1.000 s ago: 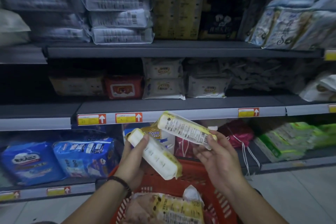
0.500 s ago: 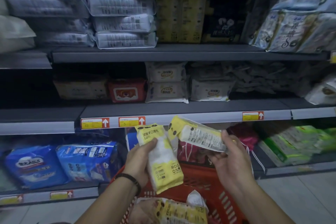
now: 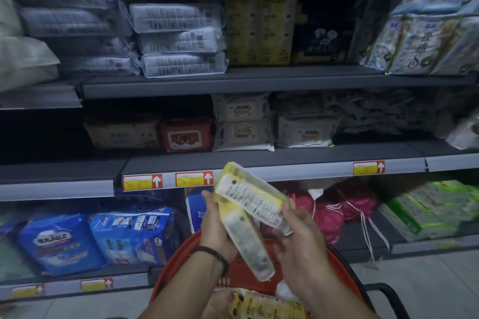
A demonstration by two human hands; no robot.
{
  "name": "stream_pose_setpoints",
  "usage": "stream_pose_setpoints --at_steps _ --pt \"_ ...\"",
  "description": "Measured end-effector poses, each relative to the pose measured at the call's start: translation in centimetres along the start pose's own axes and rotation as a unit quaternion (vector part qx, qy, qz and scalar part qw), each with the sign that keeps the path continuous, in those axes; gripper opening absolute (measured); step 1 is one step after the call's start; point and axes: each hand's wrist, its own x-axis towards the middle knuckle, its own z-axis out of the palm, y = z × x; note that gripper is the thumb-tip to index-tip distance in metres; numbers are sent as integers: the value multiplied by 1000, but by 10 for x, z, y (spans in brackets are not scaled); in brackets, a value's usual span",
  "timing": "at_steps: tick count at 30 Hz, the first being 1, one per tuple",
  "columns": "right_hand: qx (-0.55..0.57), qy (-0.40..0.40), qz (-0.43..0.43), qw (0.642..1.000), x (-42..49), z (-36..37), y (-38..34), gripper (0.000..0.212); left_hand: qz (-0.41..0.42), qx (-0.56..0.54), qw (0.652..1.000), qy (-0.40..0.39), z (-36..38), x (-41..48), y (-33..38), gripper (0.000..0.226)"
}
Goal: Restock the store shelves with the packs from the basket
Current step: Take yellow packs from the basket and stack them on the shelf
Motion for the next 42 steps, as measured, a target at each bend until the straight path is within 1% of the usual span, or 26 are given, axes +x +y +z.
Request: stream_pose_setpoints --at_steps 4,6,7,8,11,12,15,16,17,21,23,26,28,30,32,34,36,38,41,42 --pt "-16 4 7 1000 -10 15 25 25 -19 -60 997 38 -8 16 -11 104" --pt "-4 3 11 1000 -10 18 24 24 7 -60 997 36 -4 9 -7 90" --pt "3 2 6 1000 -8 20 22 24 29 -47 998 12 -3 5 -4 83" --pt "7 2 0 1000 -6 22 19 24 46 -22 998 -23 -1 -1 -3 82" --pt "9 5 -17 1000 0 25 13 24 91 60 986 -130 2 -17 -7 93" --pt "15 5 -20 1000 1 25 11 26 112 74 978 -160 0 -18 -7 92" --pt "54 -18 -11 998 3 24 10 49 157 162 955 -193 -5 -16 -1 89" --pt "62 -22 -4 998 3 24 9 52 160 184 950 -197 -5 -18 2 89" --pt "65 -22 4 998 2 24 8 50 161 193 947 -200 -6 -19 6 86" --pt "43 -6 -9 999 4 19 -5 28 193 213 938 -192 -5 -26 16 67" --pt "32 0 -32 999 7 17 -13 25 203 205 944 -157 -2 -25 18 63" --pt "27 2 -48 998 12 15 -17 23 198 154 964 -89 -2 -21 18 74" --pt "14 -6 -55 998 14 14 -14 22 187 116 972 -83 0 -21 17 71" --pt "-34 -6 -91 995 15 13 -11 22 176 77 976 -99 4 -25 19 65" --pt "-95 -14 -150 984 15 11 -10 24 175 51 976 -119 10 -30 21 63" --pt "-169 -39 -189 967 14 9 -11 27 171 32 978 -116 16 -35 21 64" --pt "-243 -72 -213 943 14 9 -12 30 166 14 982 -88 23 -41 19 61" --pt "-300 -106 -235 918 15 10 -15 25 163 -1 985 -53 27 -44 21 52" --pt "-320 -153 -237 904 12 8 -24 14 148 -17 988 -37 29 -49 28 46" --pt "-326 -159 -240 901 9 7 -26 14 151 -16 988 -36 30 -51 30 47"
